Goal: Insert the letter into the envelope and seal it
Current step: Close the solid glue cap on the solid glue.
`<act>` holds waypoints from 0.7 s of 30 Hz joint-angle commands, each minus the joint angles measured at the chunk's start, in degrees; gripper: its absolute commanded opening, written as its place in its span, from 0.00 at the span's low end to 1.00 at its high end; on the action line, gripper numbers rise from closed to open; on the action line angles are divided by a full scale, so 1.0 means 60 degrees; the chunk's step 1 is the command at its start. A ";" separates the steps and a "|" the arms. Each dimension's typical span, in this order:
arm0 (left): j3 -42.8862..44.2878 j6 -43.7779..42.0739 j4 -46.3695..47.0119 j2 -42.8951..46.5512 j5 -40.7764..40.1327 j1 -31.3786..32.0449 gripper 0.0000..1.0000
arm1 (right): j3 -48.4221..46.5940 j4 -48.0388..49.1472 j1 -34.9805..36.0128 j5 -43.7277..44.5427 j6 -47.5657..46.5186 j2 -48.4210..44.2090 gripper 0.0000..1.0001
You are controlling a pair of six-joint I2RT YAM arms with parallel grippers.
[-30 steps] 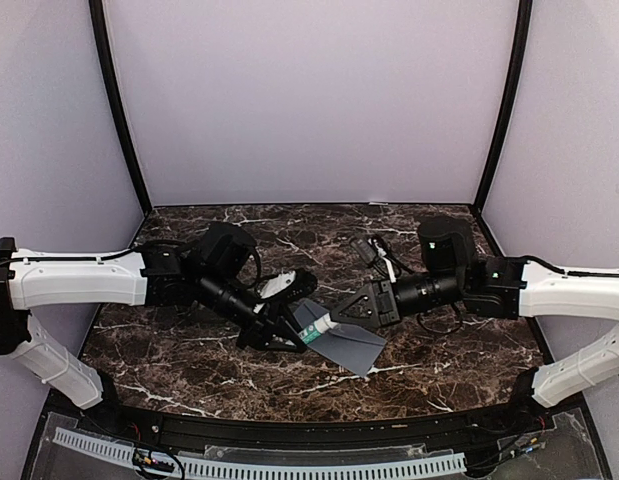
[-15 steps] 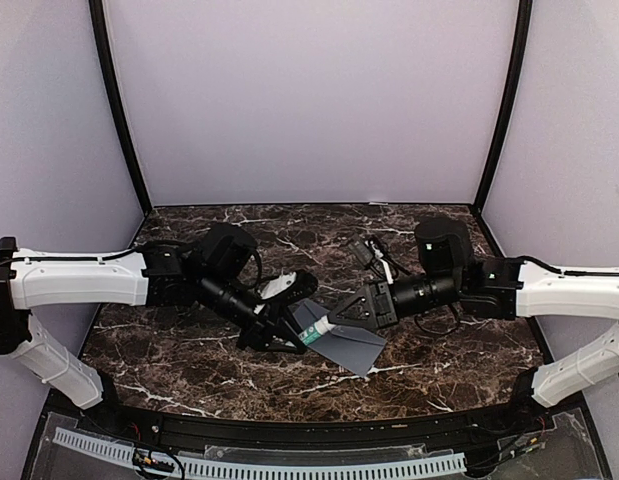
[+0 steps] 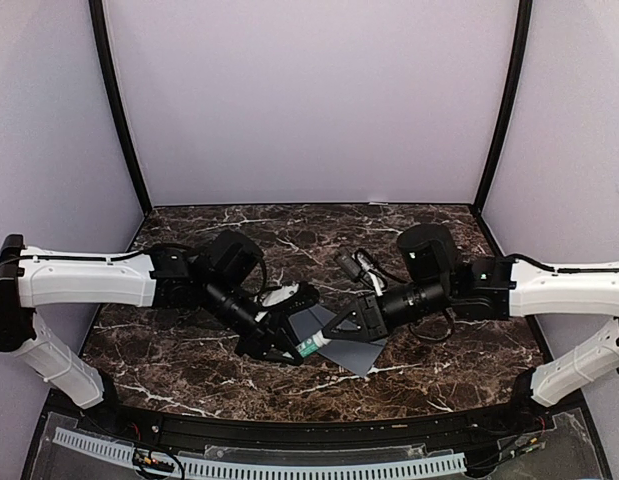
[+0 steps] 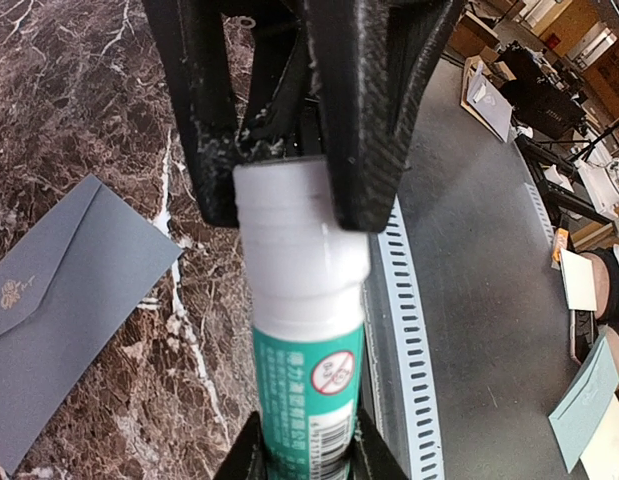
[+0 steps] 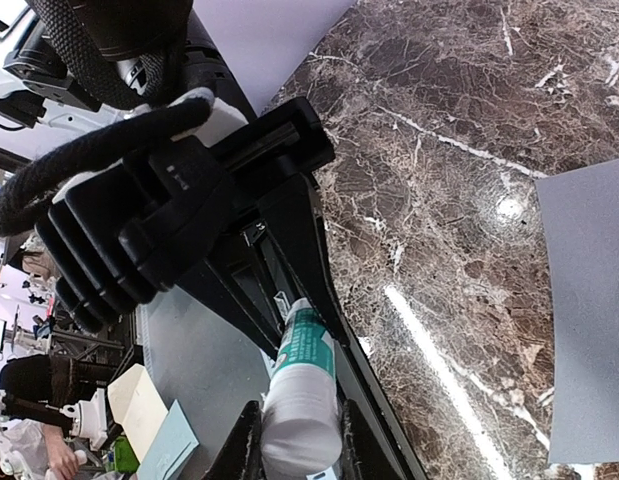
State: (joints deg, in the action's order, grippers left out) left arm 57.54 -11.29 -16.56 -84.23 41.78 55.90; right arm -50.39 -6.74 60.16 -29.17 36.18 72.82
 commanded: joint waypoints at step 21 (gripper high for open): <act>-0.0044 0.0531 0.1068 0.0208 0.0994 -0.0376 0.00 | 0.0075 0.1619 0.1287 0.0093 0.0723 0.1267 0.05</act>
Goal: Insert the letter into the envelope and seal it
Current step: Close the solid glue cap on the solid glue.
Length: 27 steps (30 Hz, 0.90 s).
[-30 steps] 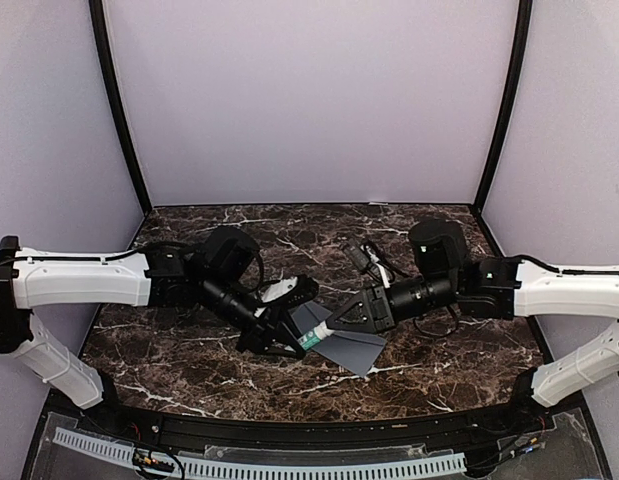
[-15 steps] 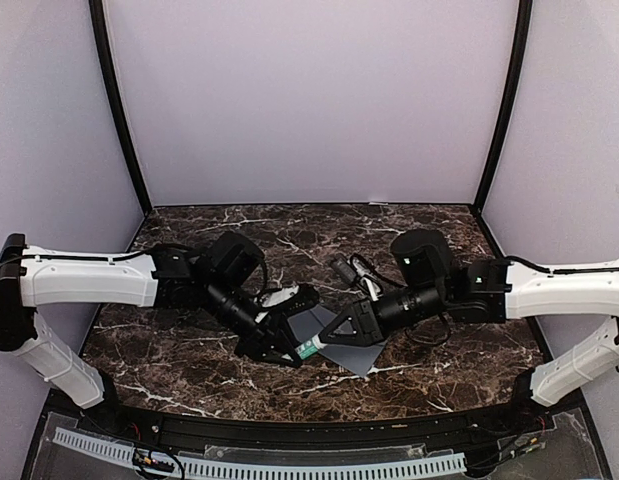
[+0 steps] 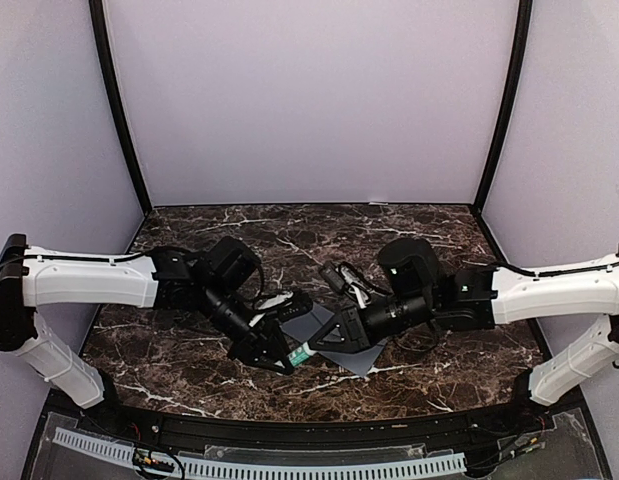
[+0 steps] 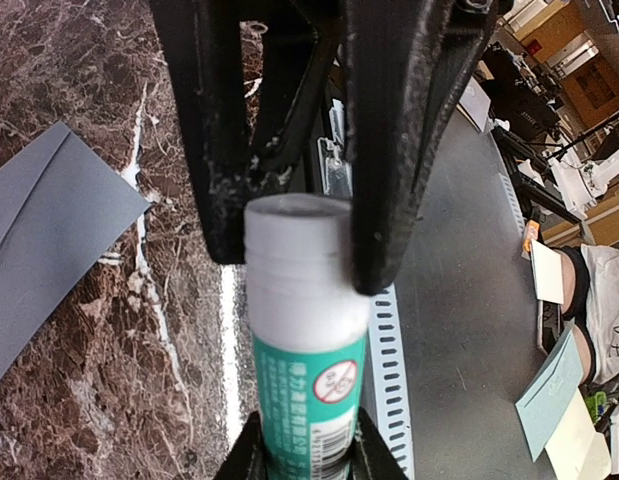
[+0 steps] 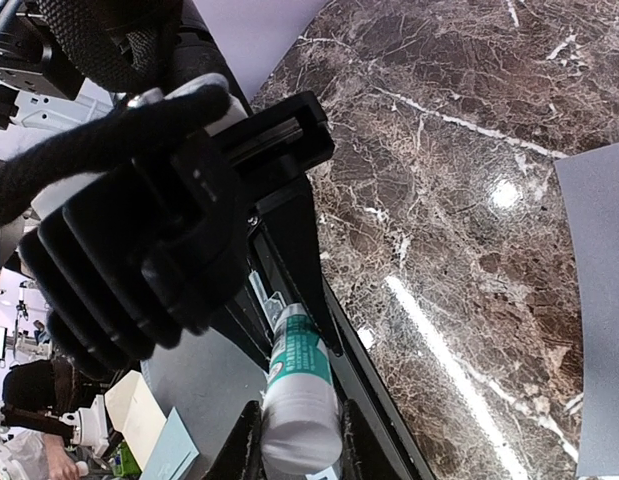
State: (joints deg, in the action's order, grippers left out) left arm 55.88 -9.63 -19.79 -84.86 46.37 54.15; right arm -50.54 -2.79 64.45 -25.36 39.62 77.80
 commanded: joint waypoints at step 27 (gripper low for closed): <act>0.0044 0.0244 0.1897 0.0704 0.0085 -0.0427 0.37 | -0.0469 -0.0718 0.0983 0.0749 -0.0249 -0.0087 0.03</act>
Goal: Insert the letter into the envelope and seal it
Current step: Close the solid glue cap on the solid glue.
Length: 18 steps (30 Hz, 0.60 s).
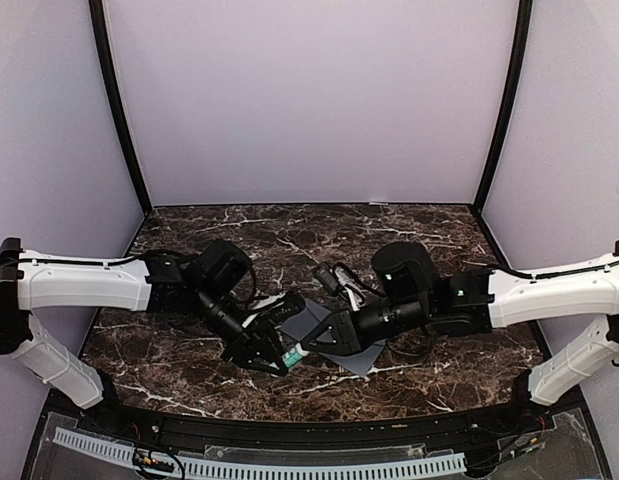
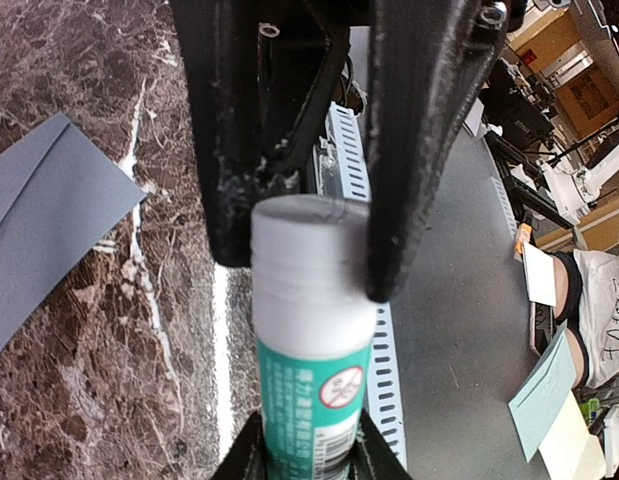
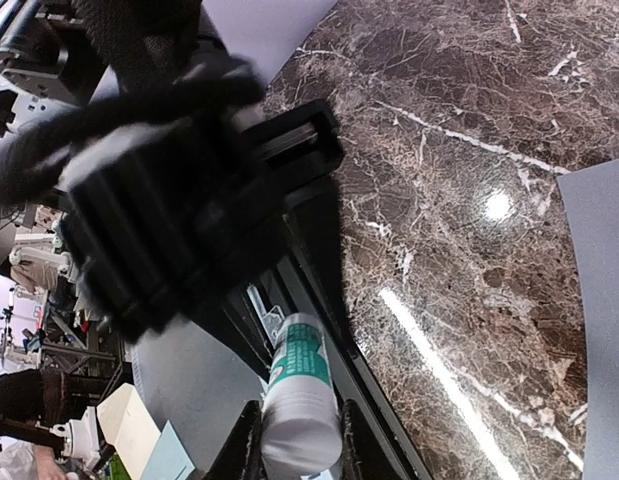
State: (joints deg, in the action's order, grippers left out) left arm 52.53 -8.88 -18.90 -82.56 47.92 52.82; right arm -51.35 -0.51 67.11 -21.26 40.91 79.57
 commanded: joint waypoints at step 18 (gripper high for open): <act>0.0372 0.0732 0.2542 0.1283 -0.0479 -0.0930 0.69 | -0.1223 -0.4384 0.0355 0.2104 -0.1192 -0.1304 0.03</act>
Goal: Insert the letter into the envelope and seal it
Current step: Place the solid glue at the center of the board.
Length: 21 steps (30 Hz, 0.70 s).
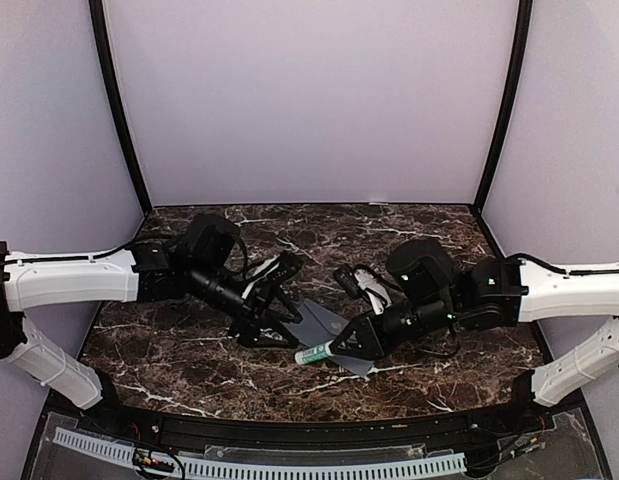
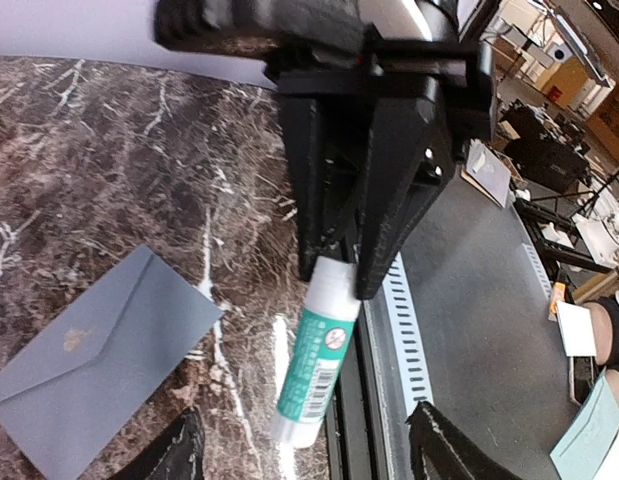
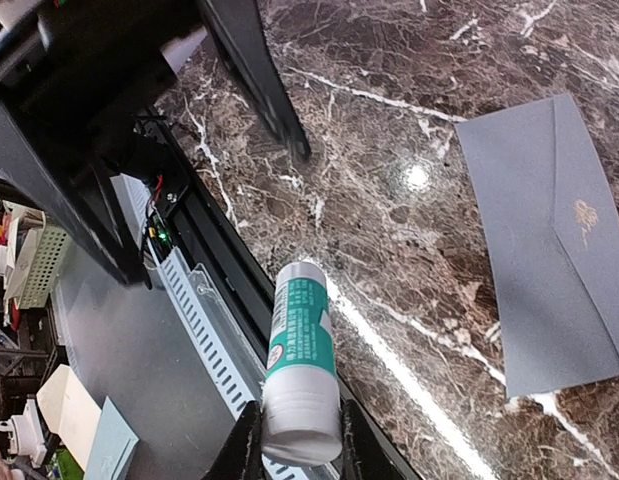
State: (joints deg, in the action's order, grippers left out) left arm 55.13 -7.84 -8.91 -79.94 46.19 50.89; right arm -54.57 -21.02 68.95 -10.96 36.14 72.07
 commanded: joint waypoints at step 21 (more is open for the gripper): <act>-0.0859 0.2978 0.1814 0.2808 -0.4492 -0.3824 0.76 | -0.3986 -0.5783 0.1095 0.0901 -0.0702 0.3072 0.02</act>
State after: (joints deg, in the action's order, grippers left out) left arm 50.46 9.23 1.65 -64.66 21.34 28.03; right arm -73.54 -50.46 74.61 -8.88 32.86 87.61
